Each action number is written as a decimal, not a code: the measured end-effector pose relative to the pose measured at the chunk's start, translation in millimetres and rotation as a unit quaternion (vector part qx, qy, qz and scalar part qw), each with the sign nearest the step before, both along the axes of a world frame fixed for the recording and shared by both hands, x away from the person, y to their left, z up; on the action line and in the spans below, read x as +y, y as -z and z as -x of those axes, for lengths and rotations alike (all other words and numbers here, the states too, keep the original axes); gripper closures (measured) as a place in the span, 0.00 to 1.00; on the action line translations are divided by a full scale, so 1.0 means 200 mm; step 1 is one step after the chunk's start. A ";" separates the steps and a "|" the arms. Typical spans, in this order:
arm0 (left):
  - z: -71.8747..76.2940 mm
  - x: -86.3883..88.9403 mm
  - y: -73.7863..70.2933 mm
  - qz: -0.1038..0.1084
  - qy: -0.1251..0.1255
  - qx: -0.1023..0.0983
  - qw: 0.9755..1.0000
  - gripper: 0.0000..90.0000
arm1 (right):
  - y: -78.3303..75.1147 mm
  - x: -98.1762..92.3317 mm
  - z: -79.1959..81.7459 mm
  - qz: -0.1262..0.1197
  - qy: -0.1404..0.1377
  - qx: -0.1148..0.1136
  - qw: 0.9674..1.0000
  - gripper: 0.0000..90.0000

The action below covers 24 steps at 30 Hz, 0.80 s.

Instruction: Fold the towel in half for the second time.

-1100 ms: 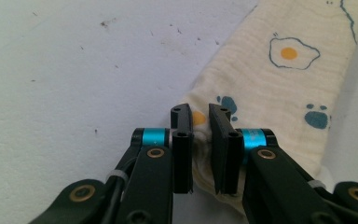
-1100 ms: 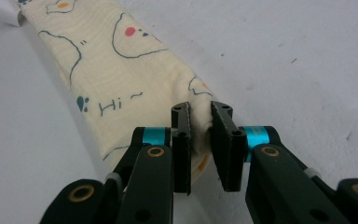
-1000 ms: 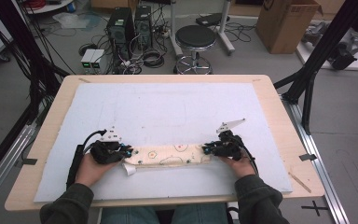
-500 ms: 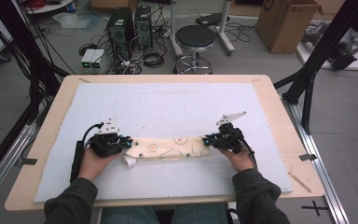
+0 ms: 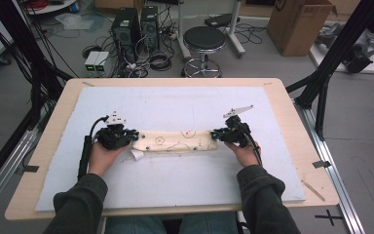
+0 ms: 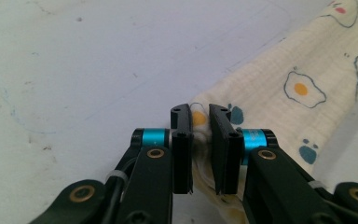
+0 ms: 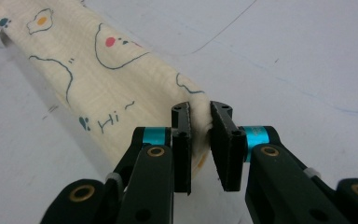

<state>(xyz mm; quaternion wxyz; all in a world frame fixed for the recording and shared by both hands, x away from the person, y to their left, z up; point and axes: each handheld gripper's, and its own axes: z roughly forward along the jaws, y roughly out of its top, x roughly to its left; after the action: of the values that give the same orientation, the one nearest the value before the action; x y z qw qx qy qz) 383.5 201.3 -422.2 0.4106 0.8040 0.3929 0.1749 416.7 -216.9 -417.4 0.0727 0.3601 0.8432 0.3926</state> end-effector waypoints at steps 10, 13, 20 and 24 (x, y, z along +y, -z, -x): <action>-0.06 -0.01 0.08 -0.002 -0.023 0.014 1.000 0.86 | 0.07 0.02 -0.07 0.007 0.020 0.015 1.000 0.86; -0.06 -0.01 0.08 -0.001 -0.025 0.011 1.000 0.83 | 0.07 0.01 -0.07 0.008 0.022 0.016 1.000 0.85; -0.05 0.01 0.06 0.004 -0.023 0.009 1.000 0.74 | 0.07 0.00 -0.08 -0.006 0.024 0.011 1.000 0.74; -0.04 0.02 0.05 0.020 -0.017 0.005 1.000 0.71 | 0.06 -0.01 -0.07 -0.013 0.028 0.009 0.999 0.70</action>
<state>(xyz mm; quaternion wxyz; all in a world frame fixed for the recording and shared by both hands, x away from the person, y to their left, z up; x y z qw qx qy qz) 391.5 205.2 -431.3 0.4212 0.7897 0.4125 0.1698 430.5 -218.9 -428.8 0.0715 0.3884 0.8281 0.3979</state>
